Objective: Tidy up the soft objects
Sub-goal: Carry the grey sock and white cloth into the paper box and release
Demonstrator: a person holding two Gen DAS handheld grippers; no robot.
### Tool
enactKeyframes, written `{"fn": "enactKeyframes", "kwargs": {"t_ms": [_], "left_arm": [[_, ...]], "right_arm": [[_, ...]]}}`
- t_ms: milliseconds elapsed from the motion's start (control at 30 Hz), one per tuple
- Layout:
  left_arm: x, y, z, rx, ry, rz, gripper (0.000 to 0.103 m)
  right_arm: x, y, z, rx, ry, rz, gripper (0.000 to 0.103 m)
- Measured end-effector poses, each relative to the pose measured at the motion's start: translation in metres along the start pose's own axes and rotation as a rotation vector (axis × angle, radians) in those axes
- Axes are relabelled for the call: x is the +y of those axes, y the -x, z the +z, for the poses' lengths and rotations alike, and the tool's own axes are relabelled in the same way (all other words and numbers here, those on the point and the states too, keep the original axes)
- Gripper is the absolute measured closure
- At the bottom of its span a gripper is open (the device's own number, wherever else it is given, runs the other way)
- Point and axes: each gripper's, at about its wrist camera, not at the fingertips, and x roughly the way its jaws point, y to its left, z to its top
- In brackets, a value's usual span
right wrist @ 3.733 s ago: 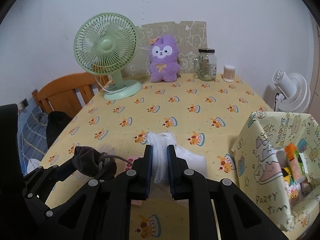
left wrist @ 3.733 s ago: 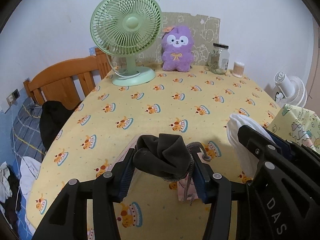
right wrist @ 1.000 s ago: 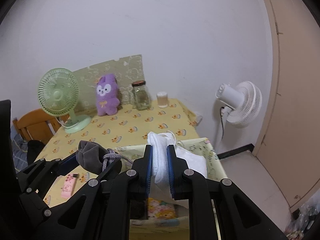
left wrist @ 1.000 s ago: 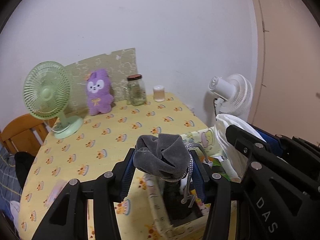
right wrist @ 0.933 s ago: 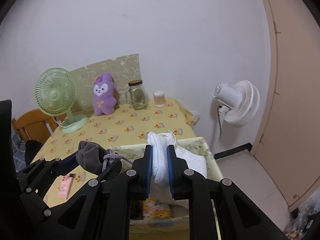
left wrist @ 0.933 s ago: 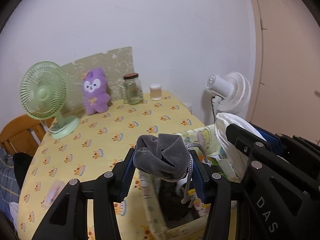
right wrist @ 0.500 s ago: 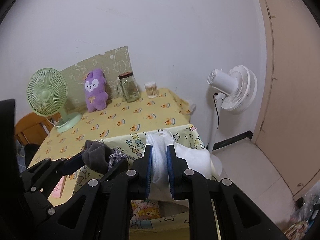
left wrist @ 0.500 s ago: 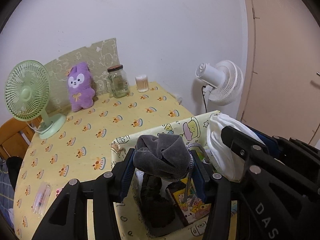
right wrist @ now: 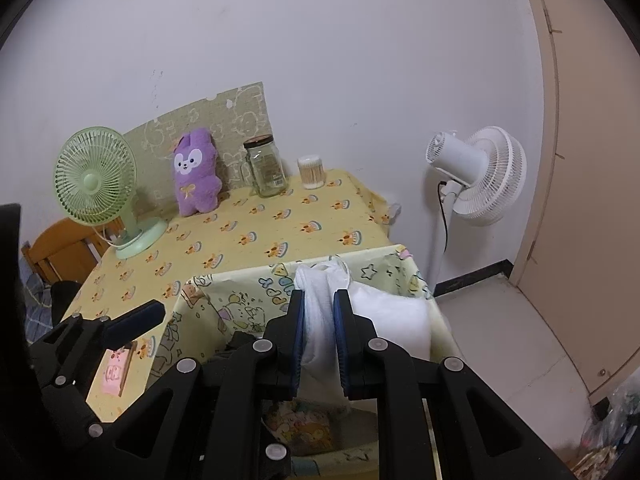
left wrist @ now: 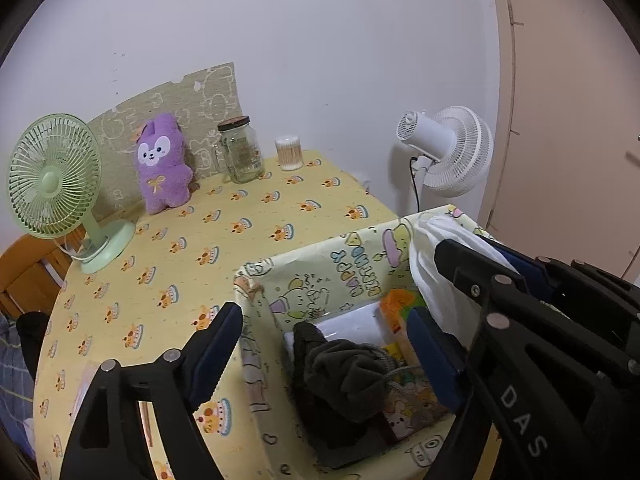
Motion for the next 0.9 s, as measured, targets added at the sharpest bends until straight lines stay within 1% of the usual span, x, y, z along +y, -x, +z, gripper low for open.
{"fn": "enactKeyframes", "kwargs": {"t_ms": [267,333,367,433,467,500,567,733,767,900], "left_arm": [[0.019,0.0,-0.001,0.006,0.026,0.021,0.012],[0.024,-0.001,-0.002,0.012,0.037,0.022,0.012],[0.026,-0.001,-0.003,0.015,0.041,0.021,0.012],[0.028,-0.001,-0.005,0.021,0.042,0.015,0.011],[0.028,0.001,-0.006,0.019,0.042,0.01,0.011],[0.029,0.004,-0.007,0.014,0.045,0.007,0.01],[0.031,0.008,-0.008,0.003,0.045,0.007,0.009],[0.036,0.017,-0.011,-0.007,0.053,0.009,0.008],[0.037,0.02,-0.012,-0.01,0.054,0.009,0.007],[0.039,0.031,-0.015,-0.029,0.05,0.018,0.004]], "right_arm": [[0.018,-0.019,0.006,0.031,0.017,0.046,0.086],[0.023,-0.021,0.006,0.042,0.028,0.055,0.084],[0.026,-0.024,0.006,0.054,0.035,0.057,0.08],[0.03,-0.027,0.006,0.075,0.043,0.038,0.061],[0.032,-0.028,0.005,0.087,0.038,0.016,0.036],[0.031,-0.027,0.004,0.085,0.029,0.011,0.023],[0.033,-0.021,0.002,0.058,0.014,0.01,0.021],[0.039,-0.012,0.0,0.064,0.021,0.003,0.017],[0.041,-0.009,0.0,0.063,0.021,0.001,0.015],[0.047,0.006,-0.002,0.025,0.039,-0.053,0.007]]}}
